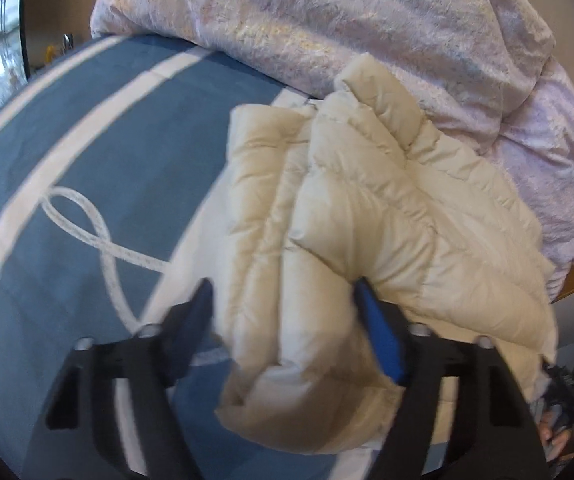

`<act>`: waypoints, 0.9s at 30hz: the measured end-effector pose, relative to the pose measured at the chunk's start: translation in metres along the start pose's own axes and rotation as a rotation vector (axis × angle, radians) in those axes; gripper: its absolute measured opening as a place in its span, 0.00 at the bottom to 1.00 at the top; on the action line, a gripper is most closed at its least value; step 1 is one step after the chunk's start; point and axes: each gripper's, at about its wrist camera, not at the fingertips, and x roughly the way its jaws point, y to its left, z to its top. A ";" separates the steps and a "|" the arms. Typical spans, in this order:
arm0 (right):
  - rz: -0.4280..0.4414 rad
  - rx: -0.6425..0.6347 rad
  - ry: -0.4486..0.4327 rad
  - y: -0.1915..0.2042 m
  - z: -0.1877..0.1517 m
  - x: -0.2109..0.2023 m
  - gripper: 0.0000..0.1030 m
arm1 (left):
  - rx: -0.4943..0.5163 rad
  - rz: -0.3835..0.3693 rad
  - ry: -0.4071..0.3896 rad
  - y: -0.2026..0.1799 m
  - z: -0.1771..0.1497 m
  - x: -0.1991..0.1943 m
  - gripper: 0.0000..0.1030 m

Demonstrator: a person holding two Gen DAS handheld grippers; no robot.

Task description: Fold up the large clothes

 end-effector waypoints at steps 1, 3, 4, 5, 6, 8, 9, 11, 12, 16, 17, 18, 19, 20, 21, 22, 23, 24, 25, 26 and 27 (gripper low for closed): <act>0.010 0.007 -0.002 0.000 -0.001 0.000 0.38 | -0.017 -0.026 0.008 0.001 -0.001 0.001 0.50; 0.042 0.024 -0.005 -0.002 -0.001 -0.001 0.29 | -0.037 -0.051 0.006 0.001 -0.003 0.000 0.37; 0.060 0.038 -0.010 -0.003 -0.002 -0.003 0.24 | -0.039 -0.056 0.002 0.000 -0.003 -0.001 0.34; 0.080 0.049 -0.014 -0.004 -0.004 -0.006 0.22 | -0.039 -0.062 -0.001 0.000 -0.004 -0.003 0.27; 0.090 0.053 -0.017 -0.004 -0.004 -0.008 0.20 | -0.035 -0.069 -0.007 -0.001 -0.005 -0.007 0.23; 0.098 0.055 -0.020 0.000 -0.007 -0.014 0.17 | -0.033 -0.082 -0.011 0.001 -0.007 -0.015 0.19; 0.102 0.056 -0.019 0.000 -0.010 -0.018 0.17 | -0.032 -0.090 -0.015 0.003 -0.009 -0.021 0.19; 0.118 0.052 -0.014 0.002 -0.017 -0.024 0.16 | -0.036 -0.104 -0.020 0.009 -0.012 -0.033 0.18; 0.131 0.046 -0.010 0.004 -0.023 -0.029 0.16 | -0.041 -0.115 -0.021 0.016 -0.016 -0.042 0.18; 0.155 0.015 0.021 0.010 -0.054 -0.045 0.16 | -0.036 -0.126 -0.023 0.035 -0.033 -0.068 0.18; 0.155 0.009 0.031 0.013 -0.061 -0.046 0.16 | -0.035 -0.123 -0.022 0.040 -0.038 -0.074 0.18; 0.153 0.004 0.039 0.015 -0.067 -0.045 0.16 | -0.034 -0.119 -0.021 0.045 -0.044 -0.078 0.18; 0.148 0.002 0.046 0.017 -0.071 -0.046 0.16 | -0.034 -0.118 -0.019 0.048 -0.048 -0.082 0.18; 0.138 -0.004 0.053 0.018 -0.077 -0.046 0.16 | -0.034 -0.118 -0.016 0.051 -0.052 -0.085 0.18; 0.129 -0.009 0.058 0.020 -0.080 -0.046 0.17 | -0.034 -0.117 -0.012 0.053 -0.057 -0.087 0.18; 0.109 -0.019 0.065 0.021 -0.084 -0.047 0.19 | -0.036 -0.119 -0.007 0.056 -0.060 -0.089 0.18; 0.093 -0.028 0.069 0.021 -0.088 -0.049 0.21 | -0.039 -0.122 -0.002 0.059 -0.063 -0.091 0.19; 0.040 -0.056 0.067 0.026 -0.091 -0.052 0.27 | -0.042 -0.121 0.002 0.061 -0.064 -0.091 0.20; -0.017 -0.084 0.054 0.032 -0.092 -0.055 0.36 | -0.045 -0.122 0.005 0.063 -0.065 -0.091 0.21; -0.094 -0.123 0.022 0.038 -0.092 -0.061 0.44 | -0.051 -0.122 0.009 0.064 -0.065 -0.090 0.23; -0.174 -0.165 -0.018 0.046 -0.093 -0.067 0.56 | -0.062 -0.113 0.015 0.066 -0.064 -0.089 0.28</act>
